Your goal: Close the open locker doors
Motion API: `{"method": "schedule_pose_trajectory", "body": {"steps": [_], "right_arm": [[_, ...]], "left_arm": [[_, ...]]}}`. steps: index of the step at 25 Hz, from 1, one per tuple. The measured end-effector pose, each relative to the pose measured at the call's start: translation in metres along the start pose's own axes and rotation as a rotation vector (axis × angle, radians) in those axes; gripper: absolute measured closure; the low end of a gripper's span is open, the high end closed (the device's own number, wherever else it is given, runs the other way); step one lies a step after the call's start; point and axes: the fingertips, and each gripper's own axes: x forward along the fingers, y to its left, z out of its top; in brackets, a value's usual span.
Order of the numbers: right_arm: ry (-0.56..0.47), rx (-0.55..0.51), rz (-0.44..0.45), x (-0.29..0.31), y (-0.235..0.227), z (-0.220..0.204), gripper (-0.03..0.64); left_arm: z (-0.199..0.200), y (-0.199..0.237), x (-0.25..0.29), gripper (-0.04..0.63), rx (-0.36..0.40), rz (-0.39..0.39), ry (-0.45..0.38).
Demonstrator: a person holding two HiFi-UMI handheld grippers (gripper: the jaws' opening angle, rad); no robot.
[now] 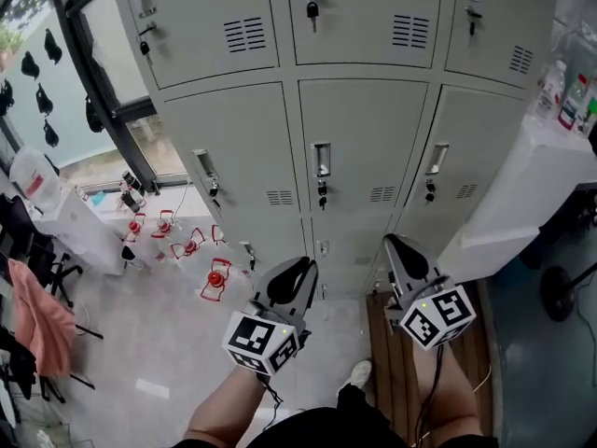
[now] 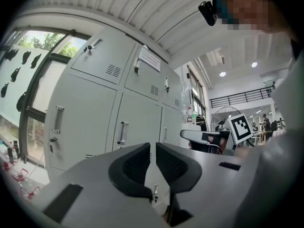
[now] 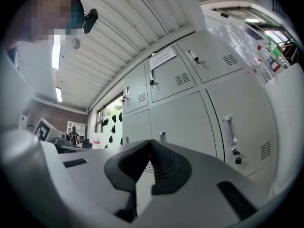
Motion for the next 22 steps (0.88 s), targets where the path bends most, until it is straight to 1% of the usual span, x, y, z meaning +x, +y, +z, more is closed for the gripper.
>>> {"method": "schedule_pose_trajectory", "body": {"steps": [2,5,8,11,17,22], "right_arm": [[0.0,-0.007,-0.012,-0.009,0.028,-0.001,0.611],[0.001,-0.002,-0.039,-0.028,0.066,-0.004,0.611],[0.004,-0.002,-0.074,-0.052,0.095,-0.007,0.611],[0.025,-0.007,-0.09,-0.071,0.12,-0.007,0.612],[0.038,-0.038,-0.119,-0.114,0.141,0.005,0.612],[0.041,-0.063,-0.12,-0.15,0.143,0.016,0.612]], "left_arm": [[0.003,0.004,-0.031,0.555,0.002,0.0,-0.005],[0.006,0.005,-0.073,0.565,0.01,-0.011,-0.001],[0.005,0.001,-0.104,0.572,0.006,-0.033,0.015],[0.006,-0.007,-0.13,0.577,-0.004,-0.036,0.024],[0.012,-0.04,-0.158,0.578,-0.007,-0.079,0.009],[0.009,-0.07,-0.167,0.578,-0.02,-0.083,-0.001]]}}
